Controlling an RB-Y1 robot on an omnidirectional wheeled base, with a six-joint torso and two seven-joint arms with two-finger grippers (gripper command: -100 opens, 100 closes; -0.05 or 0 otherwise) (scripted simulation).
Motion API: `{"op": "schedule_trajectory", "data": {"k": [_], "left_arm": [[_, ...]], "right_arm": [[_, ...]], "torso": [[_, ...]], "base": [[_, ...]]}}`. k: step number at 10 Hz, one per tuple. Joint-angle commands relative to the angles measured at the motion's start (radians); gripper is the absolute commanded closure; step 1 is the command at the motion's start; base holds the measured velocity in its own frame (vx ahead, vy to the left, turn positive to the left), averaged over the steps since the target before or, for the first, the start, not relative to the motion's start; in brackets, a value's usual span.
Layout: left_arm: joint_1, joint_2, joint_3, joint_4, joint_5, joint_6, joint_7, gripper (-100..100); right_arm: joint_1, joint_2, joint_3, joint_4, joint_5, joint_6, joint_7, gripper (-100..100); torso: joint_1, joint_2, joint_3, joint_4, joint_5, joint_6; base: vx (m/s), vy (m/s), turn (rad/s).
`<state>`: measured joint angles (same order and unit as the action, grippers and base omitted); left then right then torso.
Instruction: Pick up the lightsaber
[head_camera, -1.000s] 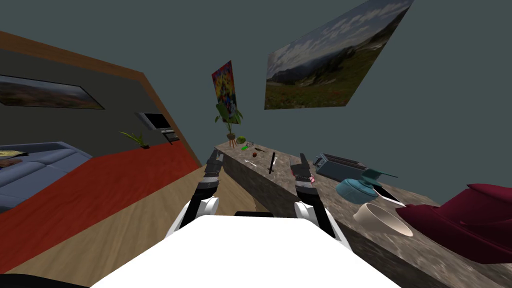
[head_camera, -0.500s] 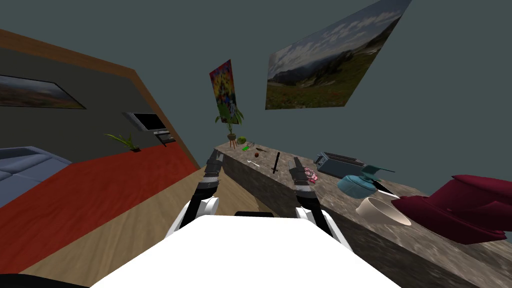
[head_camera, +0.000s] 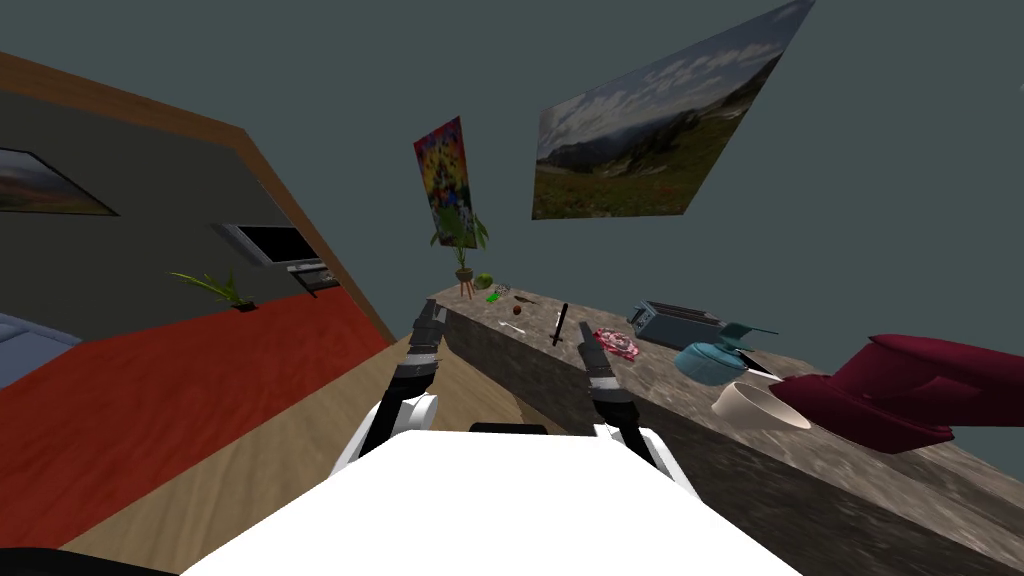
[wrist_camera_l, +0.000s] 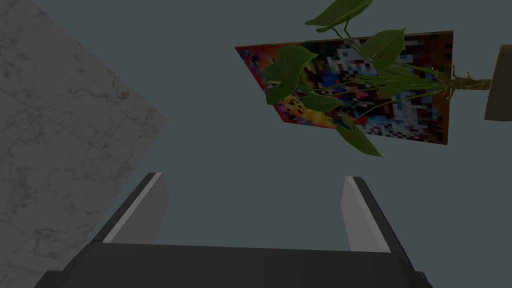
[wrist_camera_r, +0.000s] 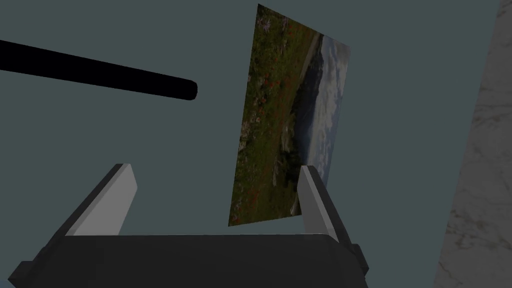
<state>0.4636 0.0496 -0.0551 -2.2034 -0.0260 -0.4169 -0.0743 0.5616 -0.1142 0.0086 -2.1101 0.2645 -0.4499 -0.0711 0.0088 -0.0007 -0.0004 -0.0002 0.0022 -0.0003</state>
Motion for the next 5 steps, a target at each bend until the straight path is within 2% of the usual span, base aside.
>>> {"op": "schedule_trajectory", "data": {"k": [1,2,3,5], "left_arm": [[0.0,0.0,0.0,0.0,0.0,0.0,0.0,0],[0.0,0.0,0.0,0.0,0.0,0.0,0.0,0],[0.0,0.0,0.0,0.0,0.0,0.0,0.0,0],[0.0,0.0,0.0,0.0,0.0,0.0,0.0,0]], "right_arm": [[0.01,-0.002,-0.007,0.016,0.05,0.0,0.013,-100],[0.02,-0.003,-0.013,0.031,0.081,-0.001,0.027,-100],[0.029,-0.006,-0.02,0.046,0.112,-0.002,0.042,-100],[0.037,-0.009,-0.029,0.062,0.166,-0.001,0.058,-100]], "torso": [[0.0,0.0,0.0,0.0,0.0,0.0],[-0.001,0.0,0.0,0.0,0.0,0.0],[0.001,0.002,0.001,0.0,0.0,0.0],[0.002,-0.001,-0.001,0.0,0.001,0.0]], "base": [[-0.008,0.11,-0.086],[-0.034,0.153,-0.151],[0.011,0.221,-0.156],[0.016,0.14,-0.073]]}}
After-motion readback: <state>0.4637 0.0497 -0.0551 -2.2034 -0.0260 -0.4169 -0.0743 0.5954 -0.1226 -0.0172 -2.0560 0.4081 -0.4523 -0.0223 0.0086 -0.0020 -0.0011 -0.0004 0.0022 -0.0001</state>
